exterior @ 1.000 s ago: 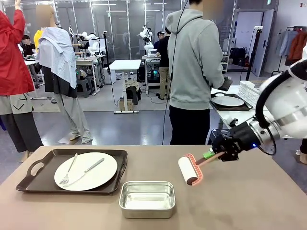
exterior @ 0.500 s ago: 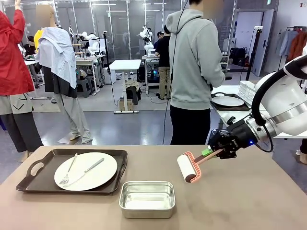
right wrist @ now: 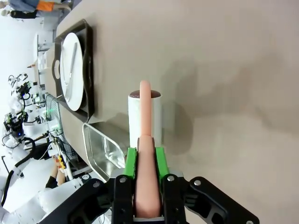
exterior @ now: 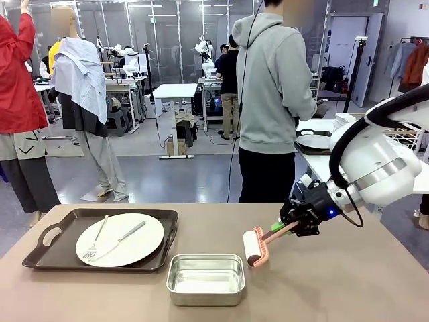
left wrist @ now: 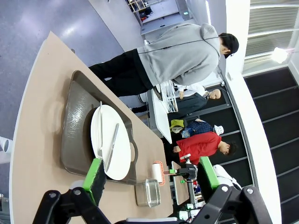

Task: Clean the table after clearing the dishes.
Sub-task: When the left (or right) Handle tray is removed, use the left hand (or right hand) to clean the left (or right) side of the table with the Lint Roller.

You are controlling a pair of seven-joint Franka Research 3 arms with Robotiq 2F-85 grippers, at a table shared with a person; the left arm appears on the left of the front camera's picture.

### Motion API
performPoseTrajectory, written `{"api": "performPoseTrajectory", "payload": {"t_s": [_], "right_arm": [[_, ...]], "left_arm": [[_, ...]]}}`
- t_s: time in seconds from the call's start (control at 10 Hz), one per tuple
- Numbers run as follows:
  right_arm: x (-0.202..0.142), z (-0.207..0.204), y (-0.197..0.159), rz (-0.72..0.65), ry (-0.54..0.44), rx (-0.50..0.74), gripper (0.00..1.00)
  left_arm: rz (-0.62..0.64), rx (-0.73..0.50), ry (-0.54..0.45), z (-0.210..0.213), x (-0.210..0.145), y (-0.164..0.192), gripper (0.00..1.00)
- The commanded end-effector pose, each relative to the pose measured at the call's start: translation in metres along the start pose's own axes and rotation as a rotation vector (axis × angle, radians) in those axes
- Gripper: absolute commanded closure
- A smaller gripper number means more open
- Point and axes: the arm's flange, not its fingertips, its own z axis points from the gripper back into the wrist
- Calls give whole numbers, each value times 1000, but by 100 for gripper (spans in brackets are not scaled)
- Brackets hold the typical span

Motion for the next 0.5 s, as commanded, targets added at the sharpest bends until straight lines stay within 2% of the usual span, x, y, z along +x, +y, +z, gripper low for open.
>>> {"api": "performPoseTrajectory", "payload": {"t_s": [0.0, 0.2, 0.4], "right_arm": [[14, -10, 5, -57, -25, 1, 80], [16, -19, -11, -64, -26, -32, 80], [14, -9, -29, -55, -26, -47, 80]], "left_arm": [[-1, -16, -4, 4, -1, 0, 0], [-1, -16, -4, 4, -1, 0, 0], [-1, -16, -4, 4, -1, 0, 0]]}}
